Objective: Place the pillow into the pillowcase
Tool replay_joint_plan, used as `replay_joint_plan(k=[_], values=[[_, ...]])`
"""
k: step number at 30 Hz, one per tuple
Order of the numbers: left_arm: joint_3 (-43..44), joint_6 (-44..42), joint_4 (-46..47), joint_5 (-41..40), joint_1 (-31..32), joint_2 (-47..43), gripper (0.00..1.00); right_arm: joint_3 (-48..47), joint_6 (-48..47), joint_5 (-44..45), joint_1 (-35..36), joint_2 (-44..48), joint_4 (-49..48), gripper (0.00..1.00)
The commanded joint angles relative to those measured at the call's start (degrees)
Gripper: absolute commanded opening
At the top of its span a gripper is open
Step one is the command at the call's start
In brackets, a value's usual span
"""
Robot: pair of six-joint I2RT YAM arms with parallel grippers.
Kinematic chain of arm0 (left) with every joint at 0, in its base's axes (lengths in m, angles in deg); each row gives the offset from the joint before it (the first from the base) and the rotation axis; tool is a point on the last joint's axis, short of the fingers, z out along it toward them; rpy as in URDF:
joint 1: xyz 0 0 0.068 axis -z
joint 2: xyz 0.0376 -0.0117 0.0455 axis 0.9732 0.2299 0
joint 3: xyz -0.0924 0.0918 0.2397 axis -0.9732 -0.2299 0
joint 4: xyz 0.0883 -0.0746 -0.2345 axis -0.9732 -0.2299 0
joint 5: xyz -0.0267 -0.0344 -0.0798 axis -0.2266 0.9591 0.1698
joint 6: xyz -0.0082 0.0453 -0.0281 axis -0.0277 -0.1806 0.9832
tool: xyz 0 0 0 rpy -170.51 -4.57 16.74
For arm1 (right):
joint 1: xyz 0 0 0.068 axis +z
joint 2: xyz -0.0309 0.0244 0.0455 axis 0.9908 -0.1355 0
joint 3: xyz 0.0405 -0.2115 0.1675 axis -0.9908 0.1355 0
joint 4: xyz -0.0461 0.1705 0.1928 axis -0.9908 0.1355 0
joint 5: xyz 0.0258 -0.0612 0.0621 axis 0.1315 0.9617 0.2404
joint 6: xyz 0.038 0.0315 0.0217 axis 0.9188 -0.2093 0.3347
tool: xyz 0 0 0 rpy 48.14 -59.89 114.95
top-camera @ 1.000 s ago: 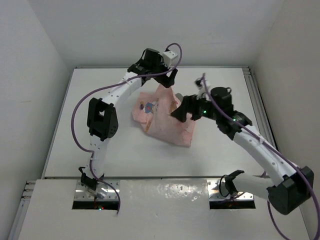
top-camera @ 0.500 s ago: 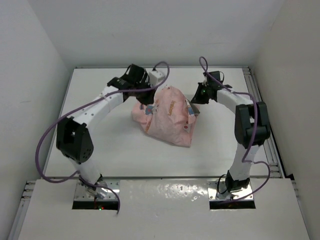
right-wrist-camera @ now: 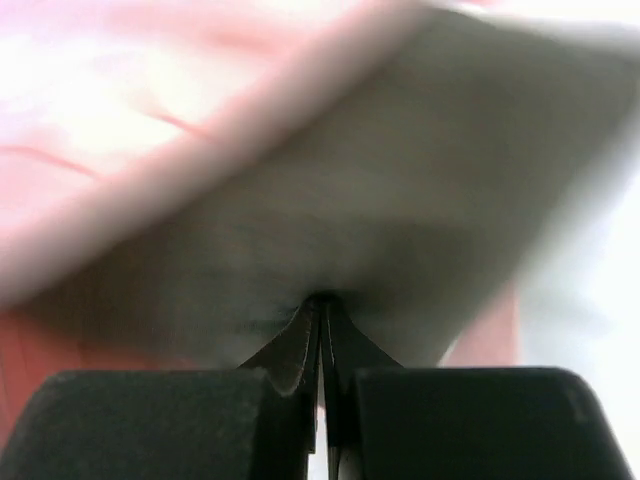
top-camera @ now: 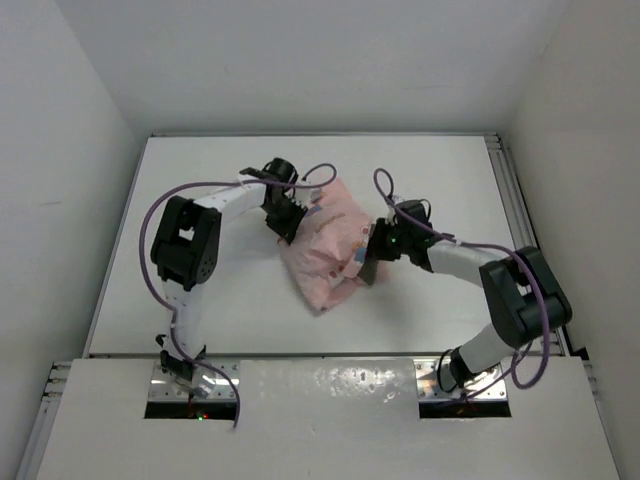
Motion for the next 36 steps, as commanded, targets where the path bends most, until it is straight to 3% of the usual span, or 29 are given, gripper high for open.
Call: replay_joint_plan(k=[1,3,5,8,12,13,16,18,21,22,30,32,35,36], values=[[12.16,-0.49,10.37,-5.89,-0.74,6.78,0.18,3.61,4.25,-2.41,7.14,4.81,-6.88,0.0],[19.29,-0.93,10.72,-8.01,-1.01,10.03,0.26,3.88,3.82,0.31,9.95,8.14,-5.22,0.0],[25.08,-1.28,10.9,-9.6,-1.71,11.01,0.42,2.92,2.42,1.72,10.93,10.0,-3.46,0.0],[28.7,-2.5,10.28,-9.61,-1.97,9.18,0.59,0.46,-0.49,4.17,11.19,12.46,3.55,0.11],[26.09,-7.07,8.18,-6.62,-0.48,-1.25,0.65,0.01,-2.95,7.7,9.79,15.54,6.48,0.31],[25.38,-8.38,6.78,-5.4,1.35,-3.11,0.65,0.54,-3.04,7.71,9.53,16.24,6.48,0.45],[24.85,-17.24,-4.54,-0.66,6.61,-7.69,0.65,3.78,-2.69,7.71,9.17,18.62,6.04,0.66],[21.52,-18.15,-10.19,0.15,9.7,-10.15,0.67,5.28,-1.11,7.97,9.0,19.15,4.73,0.7],[16.07,-16.4,-11.25,-0.02,15.5,-12.36,0.83,7.83,1.7,8.5,8.47,18.97,2.18,0.72],[15.54,-16.05,-10.82,-0.11,17.43,-12.36,0.99,8.88,2.31,8.76,8.38,18.88,1.3,0.72],[11.15,-11.3,-2.39,-7.14,20.79,-10.87,1.0,7.92,7.32,10.34,6.45,14.76,-5.73,0.74],[7.02,-10.16,2.35,-12.4,21.23,-10.69,1.0,7.31,8.56,9.82,6.1,13.79,-7.14,0.74],[6.47,-9.54,2.55,-14.18,20.79,-9.38,0.82,6.61,10.05,8.24,4.87,12.21,-6.79,0.74],[7.0,-9.19,1.94,-12.43,20.53,-9.2,0.63,6.87,10.84,7.28,4.17,12.2,-7.14,0.74]])
